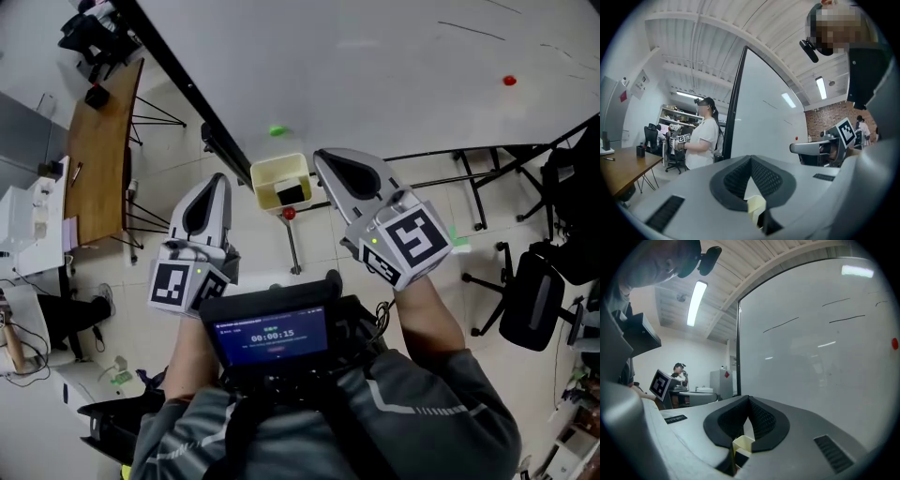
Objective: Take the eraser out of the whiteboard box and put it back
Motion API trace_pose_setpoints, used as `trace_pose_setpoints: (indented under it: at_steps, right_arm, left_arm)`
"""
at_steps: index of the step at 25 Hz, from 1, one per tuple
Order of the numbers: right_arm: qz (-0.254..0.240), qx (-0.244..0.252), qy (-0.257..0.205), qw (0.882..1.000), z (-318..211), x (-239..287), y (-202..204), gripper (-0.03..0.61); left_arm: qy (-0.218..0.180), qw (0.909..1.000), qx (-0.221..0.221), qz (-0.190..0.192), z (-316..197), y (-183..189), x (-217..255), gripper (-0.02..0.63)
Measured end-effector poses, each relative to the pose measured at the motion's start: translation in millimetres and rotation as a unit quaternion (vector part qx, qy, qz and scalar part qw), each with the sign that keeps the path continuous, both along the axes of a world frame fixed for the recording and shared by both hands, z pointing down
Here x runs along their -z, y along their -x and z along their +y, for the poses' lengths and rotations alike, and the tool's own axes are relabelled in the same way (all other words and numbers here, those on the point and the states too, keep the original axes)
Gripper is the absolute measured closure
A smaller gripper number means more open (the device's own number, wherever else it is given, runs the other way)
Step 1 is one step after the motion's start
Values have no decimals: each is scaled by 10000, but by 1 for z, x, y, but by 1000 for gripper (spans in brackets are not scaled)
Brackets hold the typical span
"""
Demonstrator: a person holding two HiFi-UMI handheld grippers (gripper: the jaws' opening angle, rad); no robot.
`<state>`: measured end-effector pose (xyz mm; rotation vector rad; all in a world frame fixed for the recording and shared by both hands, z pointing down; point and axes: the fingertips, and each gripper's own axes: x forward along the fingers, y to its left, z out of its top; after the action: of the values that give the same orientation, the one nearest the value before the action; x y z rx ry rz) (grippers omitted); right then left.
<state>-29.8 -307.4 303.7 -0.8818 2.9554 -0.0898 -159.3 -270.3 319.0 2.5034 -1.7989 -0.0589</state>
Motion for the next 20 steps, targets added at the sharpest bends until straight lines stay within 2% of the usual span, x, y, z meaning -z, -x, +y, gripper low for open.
trace_pose_setpoints:
  at_steps: [5,9,15,20]
  right_arm:
    - [-286,381,4,9989,-15,4,-22,551]
    - [-402,355,63,9985,0,6,-15,551]
    - [-320,401,33,9987,66,15,6,551]
    - [-30,208,87,9997,150,7,15,551]
  left_arm:
    - [-19,9985,542,-115,12,-9,8,581]
    - [-116,9963,810,-243,52,12,22,581]
    - [-209,9971,730,-98,126,36,21,581]
    - [-127,9990,409,102,199,44,5,581]
